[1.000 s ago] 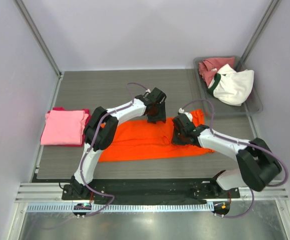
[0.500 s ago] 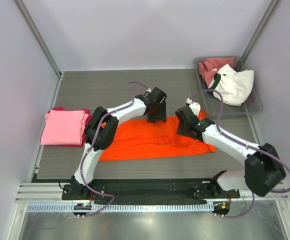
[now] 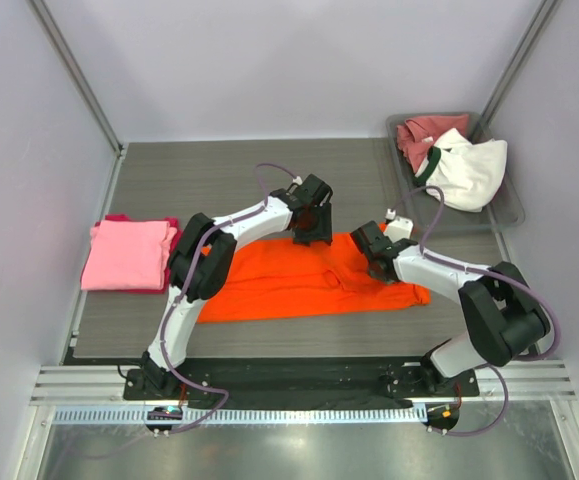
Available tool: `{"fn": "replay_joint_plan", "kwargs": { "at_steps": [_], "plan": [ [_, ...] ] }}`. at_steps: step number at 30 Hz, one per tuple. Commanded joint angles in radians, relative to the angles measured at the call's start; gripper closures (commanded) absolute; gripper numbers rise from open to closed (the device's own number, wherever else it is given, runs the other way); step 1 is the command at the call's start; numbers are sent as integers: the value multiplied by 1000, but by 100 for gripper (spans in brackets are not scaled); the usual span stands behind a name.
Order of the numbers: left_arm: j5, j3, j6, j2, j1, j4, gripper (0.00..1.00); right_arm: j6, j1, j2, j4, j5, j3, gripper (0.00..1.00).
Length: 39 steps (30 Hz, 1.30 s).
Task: Fold and stack the t-shirts
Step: Fold the tshirt
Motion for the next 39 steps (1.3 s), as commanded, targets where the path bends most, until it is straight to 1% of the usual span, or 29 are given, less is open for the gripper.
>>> {"fn": "replay_joint_plan", "kwargs": {
  "at_steps": [1,4,5,7,9,11,12,13,14,15,16,17,18,21,23,25,26,27,28,29,31,32,33,34,35,36,37,39],
  "plan": [
    [-26,-23,20,41,7,-14,40,83,-41,-44,-3,28,-55,73],
    [-26,-29,17,49,8,3,40,158,-63,-96,-20,28,-119,76],
    [-26,-26,17,52,8,4,40,207,-64,-143,-46,45,-145,76],
    [-26,-23,18,63,8,3,40,247,-66,-194,-75,65,-165,77],
    [-26,-21,21,61,8,3,40,269,-68,-281,-111,96,-177,77],
    [-26,-24,26,50,11,1,39,249,-68,-332,-122,100,-173,76],
    [-28,-36,35,40,10,6,38,228,-68,-370,-125,93,-167,70],
    [-31,-47,38,5,10,26,36,196,-68,-386,-131,83,-159,62],
    [-35,-59,43,-15,10,35,35,198,-68,-401,-169,77,-145,56],
    [-49,-75,46,-41,10,38,30,203,-66,-420,-183,71,-145,46],
    [-55,-81,53,-81,11,41,26,215,-66,-459,-192,59,-148,40],
    [-61,-86,60,-106,10,41,24,227,-66,-484,-209,48,-160,34],
    [-71,-92,64,-126,10,41,20,237,-68,-504,-209,6,-170,24],
    [-112,-130,80,-213,11,41,17,293,-65,-566,-235,-56,-194,21],
    [-164,-188,86,-293,10,37,12,350,-63,-579,-284,-84,-197,21],
    [-193,-246,83,-356,14,66,6,379,-60,-581,-301,-87,-203,21],
    [-215,-312,74,-385,19,76,4,387,-58,-576,-301,-84,-217,20],
    [-221,-342,69,-454,28,89,3,398,-58,-569,-290,-79,-222,19],
    [-224,-371,64,-483,36,112,2,405,-58,-560,-286,-76,-225,18],
    [-235,-436,57,-523,43,122,2,405,-57,-547,-254,-96,-231,18],
    [-242,-501,46,-627,72,149,2,410,-57,-498,-223,-116,-236,17],
    [-244,-530,41,-663,85,155,2,405,-57,-481,-173,-134,-243,17],
    [-245,-591,29,-696,99,159,2,404,-57,-442,-151,-133,-248,16],
    [-246,-622,21,-771,128,169,2,413,-57,-420,-136,-125,-250,16],
    [-246,-651,17,-805,145,175,2,413,-57,-400,-104,-119,-245,16],
    [-247,-714,14,-845,157,179,2,413,-57,-373,-90,-99,-240,15],
    [-250,-739,9,-909,183,184,2,416,-57,-325,-79,-92,-234,15],
    [-244,-786,6,-971,211,181,2,412,-57,-267,-45,-85,-211,15]
  ]
}}
